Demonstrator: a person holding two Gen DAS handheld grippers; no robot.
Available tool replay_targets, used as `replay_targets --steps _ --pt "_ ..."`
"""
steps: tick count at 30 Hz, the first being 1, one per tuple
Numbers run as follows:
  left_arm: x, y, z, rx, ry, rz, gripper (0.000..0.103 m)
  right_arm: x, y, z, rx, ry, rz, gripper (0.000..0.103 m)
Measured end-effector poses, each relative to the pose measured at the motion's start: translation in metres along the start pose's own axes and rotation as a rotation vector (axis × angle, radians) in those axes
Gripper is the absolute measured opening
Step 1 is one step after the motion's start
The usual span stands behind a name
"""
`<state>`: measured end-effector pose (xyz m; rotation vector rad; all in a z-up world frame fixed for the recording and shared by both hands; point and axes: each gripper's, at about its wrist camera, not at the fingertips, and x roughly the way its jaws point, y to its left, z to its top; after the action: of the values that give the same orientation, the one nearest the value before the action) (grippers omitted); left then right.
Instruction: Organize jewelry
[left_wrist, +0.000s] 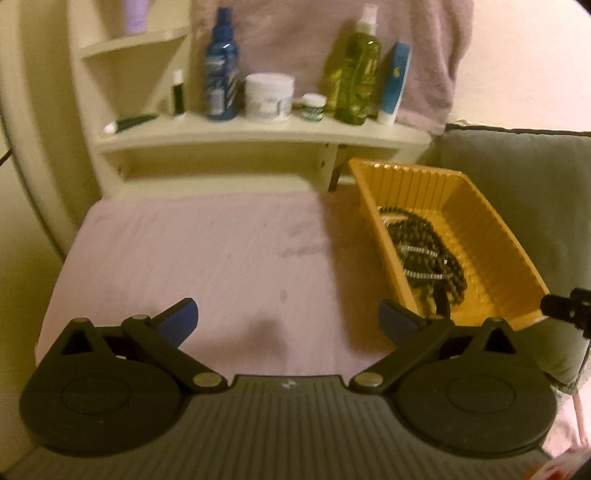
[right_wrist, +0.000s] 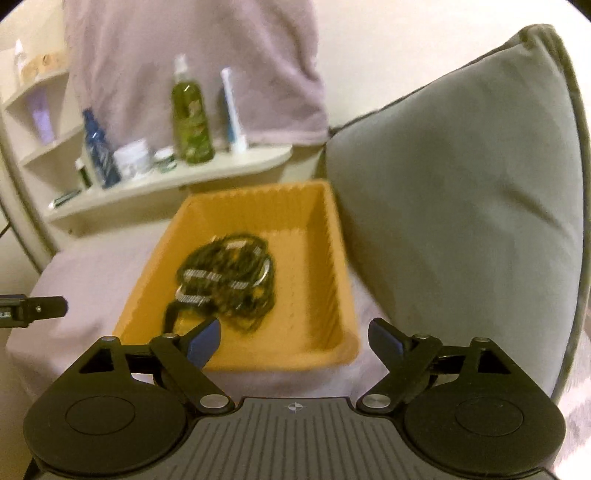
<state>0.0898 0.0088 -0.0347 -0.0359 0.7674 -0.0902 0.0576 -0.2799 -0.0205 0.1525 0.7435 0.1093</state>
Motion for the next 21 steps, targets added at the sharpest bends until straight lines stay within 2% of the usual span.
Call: replay_targets --steps 6,12,18,21 --pt "-0.020 0.001 -0.024 -0.034 0.030 0.004 0.103 -0.006 0.021 -0.012 0.006 0.063 0.033 0.087" --pt "-0.030 -0.001 -0.042 -0.057 0.068 0.041 0.103 -0.007 0.041 -0.023 -0.022 0.101 0.059 0.087" --pt "-0.036 -0.003 -0.059 -0.076 0.114 0.077 0.103 -0.010 0.049 -0.028 -0.038 0.104 0.066 0.087" --pt "-0.043 -0.005 -0.063 -0.066 0.109 0.087 0.103 -0.012 0.053 -0.029 -0.051 0.098 0.067 0.087"
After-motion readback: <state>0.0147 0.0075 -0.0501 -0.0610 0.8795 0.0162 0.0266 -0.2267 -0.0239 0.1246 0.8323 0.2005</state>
